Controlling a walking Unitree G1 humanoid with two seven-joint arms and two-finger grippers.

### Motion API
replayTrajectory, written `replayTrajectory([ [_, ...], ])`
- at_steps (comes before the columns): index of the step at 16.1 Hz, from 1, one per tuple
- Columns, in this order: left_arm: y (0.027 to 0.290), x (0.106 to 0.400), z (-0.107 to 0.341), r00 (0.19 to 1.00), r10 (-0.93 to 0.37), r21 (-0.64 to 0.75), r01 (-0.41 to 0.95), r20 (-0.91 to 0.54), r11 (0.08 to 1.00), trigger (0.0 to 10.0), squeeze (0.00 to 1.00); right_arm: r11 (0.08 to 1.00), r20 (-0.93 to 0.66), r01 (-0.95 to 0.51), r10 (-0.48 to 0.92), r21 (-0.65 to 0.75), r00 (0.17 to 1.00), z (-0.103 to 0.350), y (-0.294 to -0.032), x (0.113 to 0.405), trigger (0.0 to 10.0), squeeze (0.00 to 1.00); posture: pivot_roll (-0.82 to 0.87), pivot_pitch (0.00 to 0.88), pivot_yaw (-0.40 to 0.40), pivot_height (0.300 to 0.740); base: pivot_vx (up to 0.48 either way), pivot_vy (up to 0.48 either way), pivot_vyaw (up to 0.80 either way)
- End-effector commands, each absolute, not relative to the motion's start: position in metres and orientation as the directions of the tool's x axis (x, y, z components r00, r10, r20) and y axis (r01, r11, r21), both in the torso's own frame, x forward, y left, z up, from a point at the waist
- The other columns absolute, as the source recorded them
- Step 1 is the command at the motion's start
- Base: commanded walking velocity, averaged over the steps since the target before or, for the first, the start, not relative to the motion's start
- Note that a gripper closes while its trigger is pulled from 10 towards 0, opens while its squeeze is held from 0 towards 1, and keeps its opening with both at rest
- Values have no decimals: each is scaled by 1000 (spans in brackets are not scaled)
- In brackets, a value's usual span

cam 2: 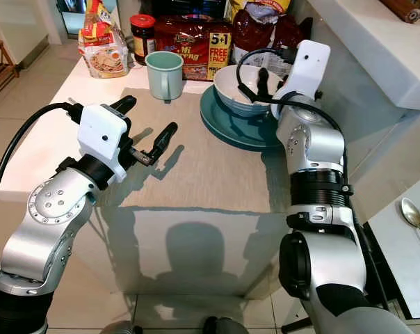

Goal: Setting the table

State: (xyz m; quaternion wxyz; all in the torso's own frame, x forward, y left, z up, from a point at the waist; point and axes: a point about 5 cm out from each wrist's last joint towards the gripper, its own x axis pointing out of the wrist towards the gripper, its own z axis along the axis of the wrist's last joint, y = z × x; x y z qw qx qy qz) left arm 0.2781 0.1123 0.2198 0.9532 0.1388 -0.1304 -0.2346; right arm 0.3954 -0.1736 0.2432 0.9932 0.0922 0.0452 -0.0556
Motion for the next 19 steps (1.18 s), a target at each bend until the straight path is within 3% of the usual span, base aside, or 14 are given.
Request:
replayTrajectory([
  [1, 108, 278, 225, 838, -507, 342, 425, 201, 838, 10000, 0, 975, -134, 146, -124, 166, 983, 241, -178, 397, 10000, 0, 97, 25, -79, 740, 0, 0, 0],
  [8, 110, 278, 225, 841, -503, 346, 420, 199, 839, 10000, 0, 943, -236, 198, -134, 269, 962, 226, -182, 403, 10000, 0, 101, 27, -84, 740, 0, 0, 0],
  [10, 110, 278, 226, 840, -504, 348, 419, 201, 838, 10000, 0, 878, -347, 184, -22, 441, 938, 211, -175, 406, 10000, 0, 101, 27, -84, 740, 0, 0, 0],
  [13, 110, 277, 226, 838, -507, 352, 422, 201, 836, 10000, 0, 818, -368, 182, 39, 545, 929, 206, -175, 407, 10000, 0, 103, 31, -88, 740, 0, 0, 0],
  [15, 108, 274, 227, 814, -547, 360, 460, 196, 812, 10000, 0, 768, -376, 194, 66, 610, 924, 205, -178, 408, 4667, 0, 104, 31, -89, 740, 0, 0, 0],
  [16, 106, 272, 226, 796, -576, 361, 490, 185, 793, 10000, 0, 751, -382, 199, 76, 630, 921, 204, -180, 408, 941, 0, 107, 35, -89, 740, 0, 0, 0],
  [17, 104, 269, 225, 783, -597, 365, 512, 174, 778, 10000, 0, 736, -386, 205, 83, 646, 919, 204, -181, 408, 0, 0, 108, 35, -90, 740, 0, 0, 0],
  [19, 105, 269, 225, 783, -598, 368, 513, 169, 776, 10000, 0, 714, -382, 209, 88, 668, 920, 205, -182, 409, 0, 0, 107, 39, -91, 740, 0, 0, 0],
])
